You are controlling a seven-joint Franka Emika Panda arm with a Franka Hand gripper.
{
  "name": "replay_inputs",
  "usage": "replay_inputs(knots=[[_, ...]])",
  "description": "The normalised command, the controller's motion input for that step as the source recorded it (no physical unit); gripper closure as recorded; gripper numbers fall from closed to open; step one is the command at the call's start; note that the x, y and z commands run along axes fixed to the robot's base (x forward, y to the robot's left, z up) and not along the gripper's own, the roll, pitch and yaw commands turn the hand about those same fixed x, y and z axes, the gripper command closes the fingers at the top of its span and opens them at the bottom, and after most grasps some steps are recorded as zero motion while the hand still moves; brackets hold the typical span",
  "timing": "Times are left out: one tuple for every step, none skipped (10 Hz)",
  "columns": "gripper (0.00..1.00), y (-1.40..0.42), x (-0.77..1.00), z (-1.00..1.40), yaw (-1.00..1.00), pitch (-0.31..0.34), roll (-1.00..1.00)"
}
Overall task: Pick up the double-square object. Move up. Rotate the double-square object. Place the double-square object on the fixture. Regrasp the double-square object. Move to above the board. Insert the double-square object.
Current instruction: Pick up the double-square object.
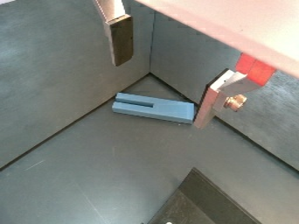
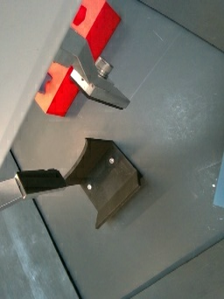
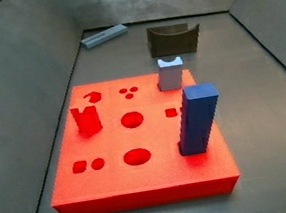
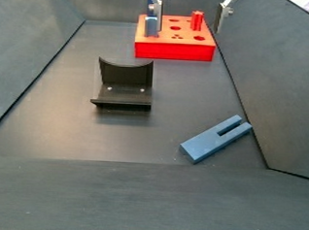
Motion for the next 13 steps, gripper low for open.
replay_inputs(knots=[[0.00, -0.07, 0.00, 0.00, -0.01, 0.000, 0.00], [0.00, 0.38, -0.18, 0.00, -0.43, -0.094, -0.08], [0.00, 0.43, -0.03, -0.28, -0.50, -0.023, 0.00], [0.00, 0.41, 0.00, -0.31, -0.57, -0.004, 0.00], [0.00, 0.46, -0.02, -0.29, -0.51, -0.019, 0.00], [0.00, 0.57, -0.04, -0.28, -0.35, -0.034, -0.04], [0.00, 0.56, -0.03, -0.31, -0.35, -0.021, -0.05], [0.00, 0.40, 0.00, -0.38, -0.56, -0.014, -0.02], [0.00, 0.06, 0.05, -0.50, -0.97, 0.000, 0.00], [0.00, 0.10, 0.00, -0.64, -0.92, -0.010, 0.00], [0.00, 0.27, 0.00, -0.66, -0.51, -0.106, -0.18], [0.00, 0.47, -0.04, -0.45, -0.24, -0.140, -0.34], [0.00, 0.49, -0.19, -0.35, -0.13, -0.060, -0.44]])
